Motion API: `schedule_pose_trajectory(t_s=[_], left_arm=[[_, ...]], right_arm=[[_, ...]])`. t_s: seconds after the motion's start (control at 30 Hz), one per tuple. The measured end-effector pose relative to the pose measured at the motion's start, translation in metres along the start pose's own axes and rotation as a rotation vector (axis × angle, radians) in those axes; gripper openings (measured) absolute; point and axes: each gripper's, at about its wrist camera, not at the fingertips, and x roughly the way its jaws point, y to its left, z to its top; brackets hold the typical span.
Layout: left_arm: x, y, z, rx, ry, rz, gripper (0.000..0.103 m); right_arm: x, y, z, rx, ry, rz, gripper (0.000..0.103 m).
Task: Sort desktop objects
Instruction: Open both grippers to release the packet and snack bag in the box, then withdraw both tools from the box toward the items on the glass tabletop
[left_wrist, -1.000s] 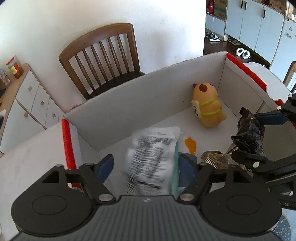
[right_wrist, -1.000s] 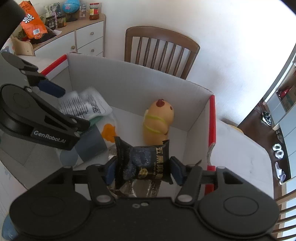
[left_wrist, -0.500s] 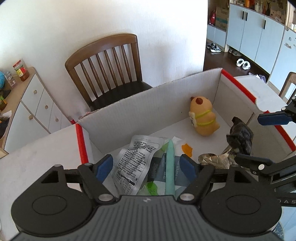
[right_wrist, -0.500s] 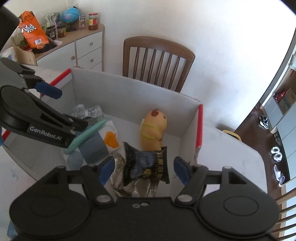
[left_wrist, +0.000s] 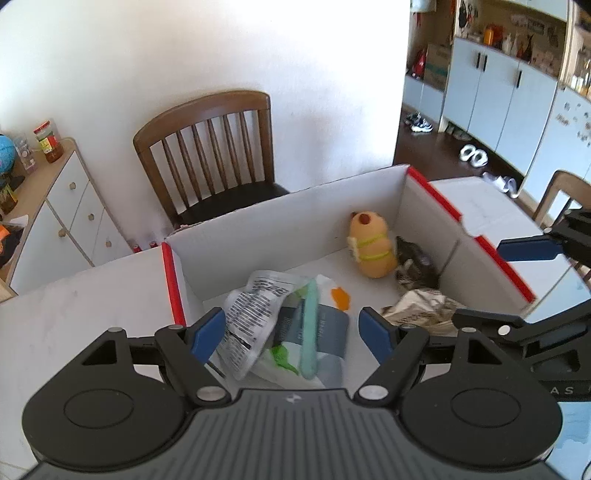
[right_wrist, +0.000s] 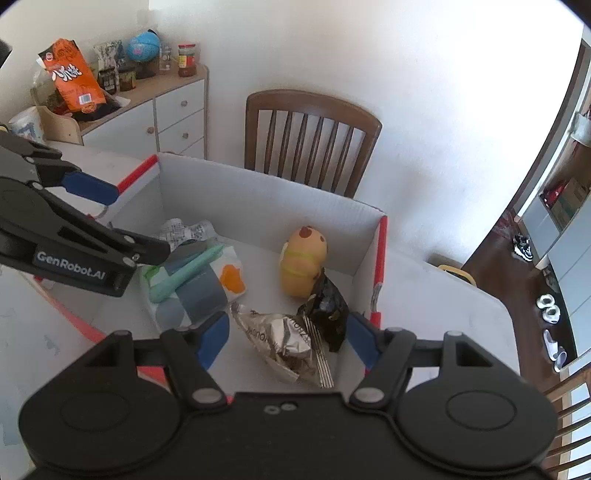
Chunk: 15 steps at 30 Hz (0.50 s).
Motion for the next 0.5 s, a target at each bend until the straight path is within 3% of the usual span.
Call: schedule_pose_trajectory(t_s=[0.5], left_arm=[[-0.055, -0.011, -0.026, -0.024, -0.094, -0.044, 0.079]], right_arm=[[-0.047, 0.003, -0.021, 0.043, -0.056, 0.0, 0.071]])
